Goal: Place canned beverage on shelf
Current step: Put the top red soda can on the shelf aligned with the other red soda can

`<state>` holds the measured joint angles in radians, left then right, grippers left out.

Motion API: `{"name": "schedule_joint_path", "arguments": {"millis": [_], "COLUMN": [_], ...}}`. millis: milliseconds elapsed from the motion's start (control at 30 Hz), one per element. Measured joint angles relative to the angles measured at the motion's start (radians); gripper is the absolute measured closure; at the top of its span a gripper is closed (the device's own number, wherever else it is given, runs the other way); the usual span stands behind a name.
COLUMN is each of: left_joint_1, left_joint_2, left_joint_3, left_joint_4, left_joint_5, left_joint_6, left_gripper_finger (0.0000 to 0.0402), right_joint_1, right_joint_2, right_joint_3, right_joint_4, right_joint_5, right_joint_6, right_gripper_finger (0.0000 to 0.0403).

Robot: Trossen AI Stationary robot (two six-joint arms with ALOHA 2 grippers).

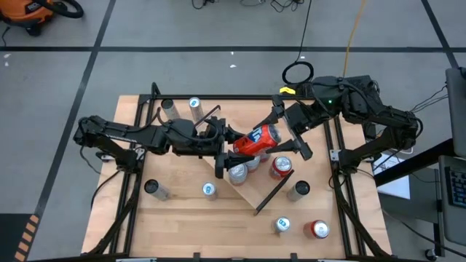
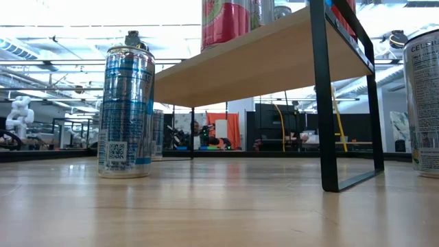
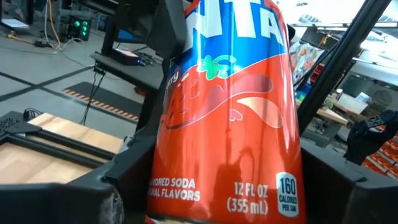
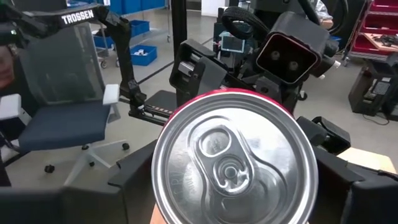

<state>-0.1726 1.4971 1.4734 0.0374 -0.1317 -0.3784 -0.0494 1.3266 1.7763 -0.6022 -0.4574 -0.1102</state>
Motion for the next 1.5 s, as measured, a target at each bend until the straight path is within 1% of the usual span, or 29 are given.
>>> {"name": "schedule_joint_path", "arguments": {"millis": [133, 333, 433, 567, 667, 767, 900, 1000, 1100, 1233, 1367, 1500], "left_joint_1": [0.000, 0.000, 0.000, -0.016, -0.035, -0.051, -0.075, -0.089, -0.092, -0.092, -0.092, -0.095], "left_joint_2": [0.000, 0.003, 0.002, 0.002, 0.002, 0.000, 0.000, 0.000, 0.000, 0.000, 0.000, 0.000], "left_joint_3": [0.000, -0.002, -0.002, -0.002, -0.002, -0.002, -0.002, -0.001, -0.001, -0.001, 0.000, 0.000], "left_joint_4": [0.010, 0.031, 0.063, 0.102, 0.191, 0.257, 0.316, 0.331, 0.330, 0.376, 0.392, 0.439], "left_joint_5": [0.001, -0.033, -0.051, -0.097, -0.137, -0.202, -0.337, -0.427, -0.437, -0.437, -0.454, -0.476], "left_joint_6": [-0.006, 0.000, 0.005, 0.081, 0.158, 0.222, 0.326, 0.393, 0.440, 0.448, 0.450, 0.487], "left_gripper_finger": [0.0105, 0.0107, 0.0107, 0.0108, 0.0108, 0.0108, 0.0109, 0.0109, 0.0109, 0.0109, 0.0109, 0.0109], "right_joint_1": [0.000, -0.001, -0.001, -0.001, -0.001, -0.001, -0.001, 0.006, 0.011, 0.012, 0.012, 0.012], "right_joint_2": [0.000, -0.002, -0.002, -0.007, -0.021, -0.030, -0.031, -0.017, 0.010, 0.053, 0.088, 0.099], "right_joint_3": [0.000, 0.002, 0.002, 0.002, 0.002, 0.002, 0.002, 0.002, 0.001, 0.001, 0.000, 0.000], "right_joint_4": [0.008, 0.049, 0.083, 0.109, 0.119, 0.121, 0.134, 0.204, 0.311, 0.419, 0.477, 0.481], "right_joint_5": [0.003, 0.016, 0.018, 0.016, 0.052, 0.100, 0.175, 0.224, 0.226, 0.222, 0.220, 0.218], "right_joint_6": [0.037, 0.165, 0.225, 0.327, 0.413, 0.421, 0.418, 0.418, 0.414, 0.416, 0.416, 0.416], "right_gripper_finger": [0.0100, 0.0053, 0.0037, 0.0025, 0.0021, 0.0021, 0.0021, 0.0021, 0.0021, 0.0021, 0.0021, 0.0024]}}
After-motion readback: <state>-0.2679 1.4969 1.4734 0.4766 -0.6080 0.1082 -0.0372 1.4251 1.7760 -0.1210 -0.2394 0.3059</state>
